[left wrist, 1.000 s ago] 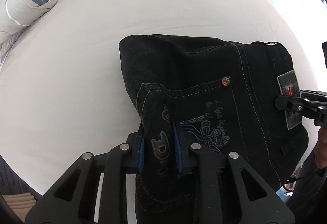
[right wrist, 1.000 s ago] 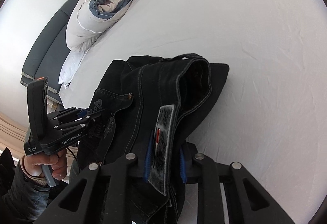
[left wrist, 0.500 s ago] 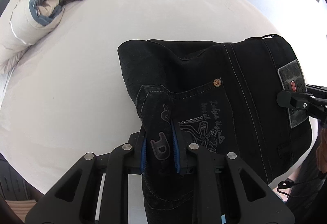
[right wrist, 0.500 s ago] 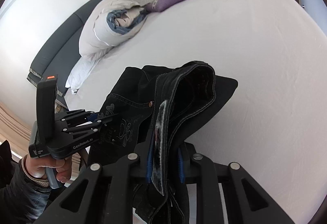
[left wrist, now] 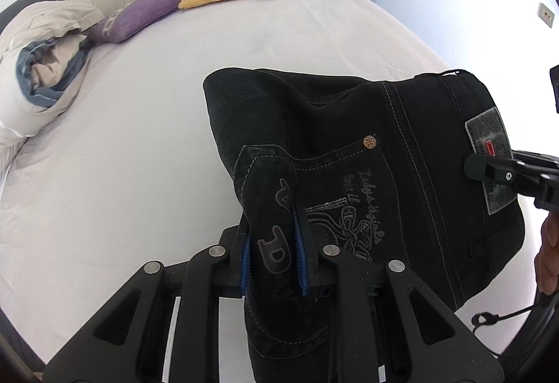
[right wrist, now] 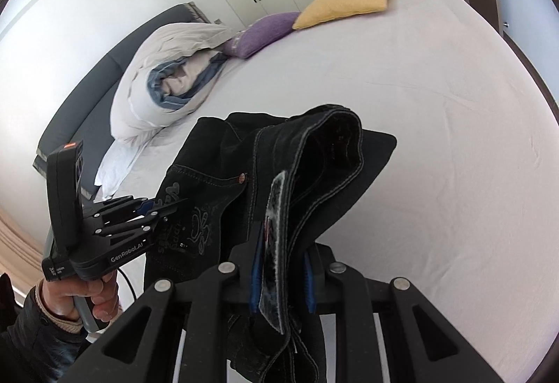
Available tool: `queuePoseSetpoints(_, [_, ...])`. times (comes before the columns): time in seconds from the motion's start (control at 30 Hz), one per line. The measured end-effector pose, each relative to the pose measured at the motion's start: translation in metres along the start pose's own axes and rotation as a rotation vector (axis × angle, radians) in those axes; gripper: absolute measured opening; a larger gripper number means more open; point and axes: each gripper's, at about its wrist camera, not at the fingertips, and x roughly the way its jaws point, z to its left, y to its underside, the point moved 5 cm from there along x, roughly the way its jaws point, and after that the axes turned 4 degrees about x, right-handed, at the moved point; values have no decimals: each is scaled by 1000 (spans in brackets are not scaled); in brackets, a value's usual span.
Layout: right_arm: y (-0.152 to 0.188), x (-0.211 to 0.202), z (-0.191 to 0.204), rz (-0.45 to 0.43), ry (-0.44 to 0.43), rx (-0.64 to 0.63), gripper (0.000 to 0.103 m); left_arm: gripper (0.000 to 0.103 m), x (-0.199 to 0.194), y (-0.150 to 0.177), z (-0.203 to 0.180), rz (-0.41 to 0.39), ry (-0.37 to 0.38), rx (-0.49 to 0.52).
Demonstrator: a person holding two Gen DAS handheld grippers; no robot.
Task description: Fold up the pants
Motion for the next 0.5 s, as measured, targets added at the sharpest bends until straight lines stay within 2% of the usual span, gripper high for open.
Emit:
queuePoseSetpoints(0.13, [0,35,-57,87,24,104,24,21,52,-4,-15,51,42,-16])
queuePoseSetpoints(0.17, [4,44,-72,108,52,119,35,22,68,0,-19,69,39,-18])
queuePoseSetpoints(0.2, [11,53,-86,131,71,136,47,28,77,1,-19,74,29,-21])
queuePoseSetpoints(0.23, [17,58,-98,134,46,168,47,34,81,4,-21,72,23,-32])
queuePoseSetpoints(0.3, [22,51,-103,84,-23,193,53,44,84,7,-17,42,28,-81])
queuePoseSetpoints(0.33, [24,48,-102,71,-23,190,55,50,80,11,-20,34,32,-93])
queuePoseSetpoints(0.4, [29,38,-99,51,1,192,66,61,77,14,-14,25,48,-126])
queuePoseSetpoints(0.5, [41,5,-96,-10,73,219,80,62,53,23,-6,-15,43,-177])
